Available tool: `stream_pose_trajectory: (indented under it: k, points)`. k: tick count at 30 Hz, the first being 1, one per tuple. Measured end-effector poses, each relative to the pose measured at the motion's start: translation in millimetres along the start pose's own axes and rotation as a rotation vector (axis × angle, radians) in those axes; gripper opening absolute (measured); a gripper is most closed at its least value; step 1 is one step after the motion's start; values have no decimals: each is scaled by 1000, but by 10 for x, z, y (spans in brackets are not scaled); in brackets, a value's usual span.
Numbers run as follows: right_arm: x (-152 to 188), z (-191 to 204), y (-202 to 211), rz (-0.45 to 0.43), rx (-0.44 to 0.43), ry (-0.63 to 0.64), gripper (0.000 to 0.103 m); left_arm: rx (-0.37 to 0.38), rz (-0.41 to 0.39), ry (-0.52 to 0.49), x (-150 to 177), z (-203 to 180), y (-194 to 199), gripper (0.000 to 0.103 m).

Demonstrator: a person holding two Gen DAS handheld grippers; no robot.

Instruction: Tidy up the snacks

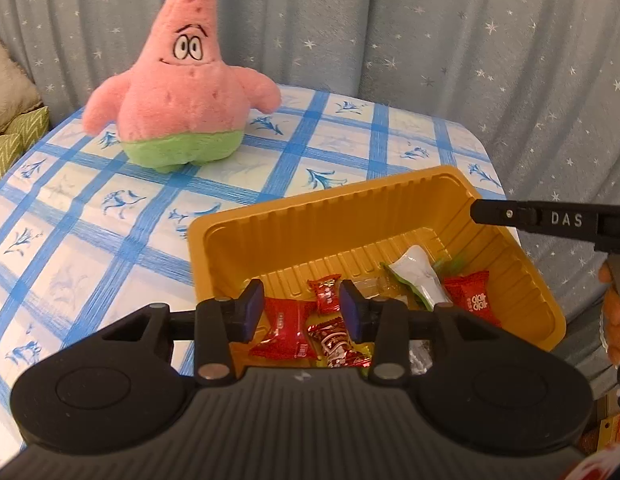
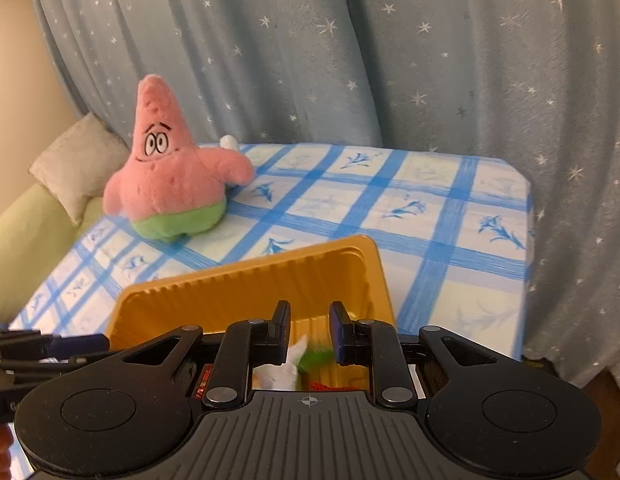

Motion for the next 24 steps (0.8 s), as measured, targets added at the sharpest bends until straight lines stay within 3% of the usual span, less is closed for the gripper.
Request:
stream_pose_trajectory:
  k: [2, 4, 6, 7, 15, 24]
  points:
    - [-27, -5, 13, -11, -8, -9, 23, -4, -4, 7, 3, 18, 57, 41]
    - [-36, -2, 47, -14, -10, -15, 35, -4, -10, 15, 4, 32, 124, 43]
    - [-42, -1, 117, -25, -5, -27, 64, -6, -14, 24, 10, 40, 203, 44]
    - [-47, 3, 166, -38, -3, -32, 67, -5, -16, 27, 17, 44, 245, 44]
    - [24, 140, 590, -44, -50, -37, 83, -12, -30, 30, 154, 19, 673, 52]
    - [296, 422, 1202, -12, -74, -20, 88, -38, -42, 52, 500, -15, 1281, 62]
Point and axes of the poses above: each gripper's, at about its wrist camera, not at the fingertips, and y roughly against the way its jaws point, z to its left, x to its underside, the point moved 8 cm from there along -y, roughly the way its jaws point, and after that the axes turned 13 degrees about y, right-handed, at the moved point
